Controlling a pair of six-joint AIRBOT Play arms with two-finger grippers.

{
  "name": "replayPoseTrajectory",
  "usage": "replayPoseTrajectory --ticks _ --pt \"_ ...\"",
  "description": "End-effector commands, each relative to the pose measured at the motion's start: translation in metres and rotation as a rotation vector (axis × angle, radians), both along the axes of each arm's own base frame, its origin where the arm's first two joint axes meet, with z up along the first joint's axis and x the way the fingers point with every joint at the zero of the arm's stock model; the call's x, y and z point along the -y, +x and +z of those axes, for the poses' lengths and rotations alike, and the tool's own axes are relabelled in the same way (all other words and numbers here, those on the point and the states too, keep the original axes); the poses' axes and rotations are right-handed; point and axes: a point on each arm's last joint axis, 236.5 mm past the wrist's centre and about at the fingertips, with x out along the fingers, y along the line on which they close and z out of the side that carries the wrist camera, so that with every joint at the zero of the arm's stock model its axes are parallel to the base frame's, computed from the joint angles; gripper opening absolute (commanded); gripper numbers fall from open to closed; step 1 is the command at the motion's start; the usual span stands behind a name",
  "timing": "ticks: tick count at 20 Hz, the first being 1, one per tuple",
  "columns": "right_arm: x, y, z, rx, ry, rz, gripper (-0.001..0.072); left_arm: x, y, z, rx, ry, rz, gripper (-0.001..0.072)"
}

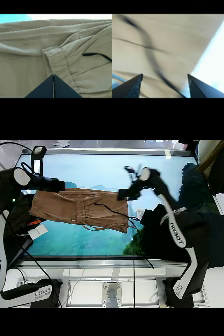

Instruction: Fold the clothes and pants, and hang the long-sleeved shirts on hangers.

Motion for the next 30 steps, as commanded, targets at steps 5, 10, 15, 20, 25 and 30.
replayPoseTrajectory --ticks 5,10,15,20,25,30 --pt "0.086 -0.010 -0.019 -0.129 0.039 -0.063 0.0594 0.000 -0.002 -0.001 -0.009 0.000 0.002 0.0013" --pt "0.041 0.011 -0.036 -0.089 0.333 -0.141 0.0596 0.000 -0.003 -0.002 -0.013 0.001 0.001 0.0013" --pt "0.020 0.000 -0.073 -0.219 0.427 -0.144 0.0596 0.000 -0.003 -0.002 -0.013 0.001 0.001 0.0013" --pt "-0.010 0.000 -0.090 -0.213 0.436 -0.135 0.0595 0.000 -0.003 -0.002 -0.013 0.001 0.001 0.0013" --pt "-0.035 -0.005 -0.090 -0.207 0.442 -0.107 0.0438 0.000 -0.003 -0.002 -0.013 0.001 0.001 0.0013" --pt "-0.048 -0.004 -0.045 -0.199 0.528 -0.045 0.0029 -0.006 -0.007 0.001 -0.016 0.030 0.002 0.0012"
